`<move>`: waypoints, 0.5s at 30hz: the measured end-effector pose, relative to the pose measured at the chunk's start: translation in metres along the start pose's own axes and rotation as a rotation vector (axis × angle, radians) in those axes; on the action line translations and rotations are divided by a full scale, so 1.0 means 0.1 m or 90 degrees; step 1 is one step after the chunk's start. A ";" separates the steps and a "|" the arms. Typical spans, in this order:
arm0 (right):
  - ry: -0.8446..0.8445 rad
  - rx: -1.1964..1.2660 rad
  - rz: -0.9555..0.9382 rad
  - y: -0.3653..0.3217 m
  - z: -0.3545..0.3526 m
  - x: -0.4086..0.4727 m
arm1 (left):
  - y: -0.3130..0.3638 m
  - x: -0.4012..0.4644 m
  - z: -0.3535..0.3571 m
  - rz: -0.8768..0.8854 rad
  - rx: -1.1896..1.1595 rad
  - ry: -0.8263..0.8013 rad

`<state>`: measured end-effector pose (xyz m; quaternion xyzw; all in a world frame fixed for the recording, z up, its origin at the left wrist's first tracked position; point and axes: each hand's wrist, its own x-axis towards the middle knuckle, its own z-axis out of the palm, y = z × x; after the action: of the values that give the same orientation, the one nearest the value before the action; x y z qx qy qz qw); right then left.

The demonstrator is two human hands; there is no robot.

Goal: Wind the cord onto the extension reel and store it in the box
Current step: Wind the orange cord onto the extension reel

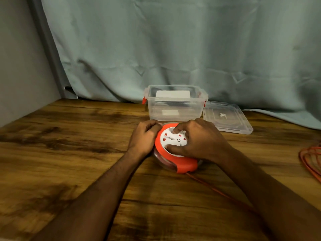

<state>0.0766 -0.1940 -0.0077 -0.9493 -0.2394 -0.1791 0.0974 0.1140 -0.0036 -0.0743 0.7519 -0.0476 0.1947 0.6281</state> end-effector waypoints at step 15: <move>0.082 -0.065 0.195 -0.09 0.08 0.03 | -0.01 -0.01 0.01 -0.022 0.000 -0.031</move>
<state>0.0769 -0.1827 -0.0135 -0.9649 -0.0757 -0.2347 0.0903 0.1141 -0.0043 -0.0759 0.7570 -0.0501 0.1657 0.6301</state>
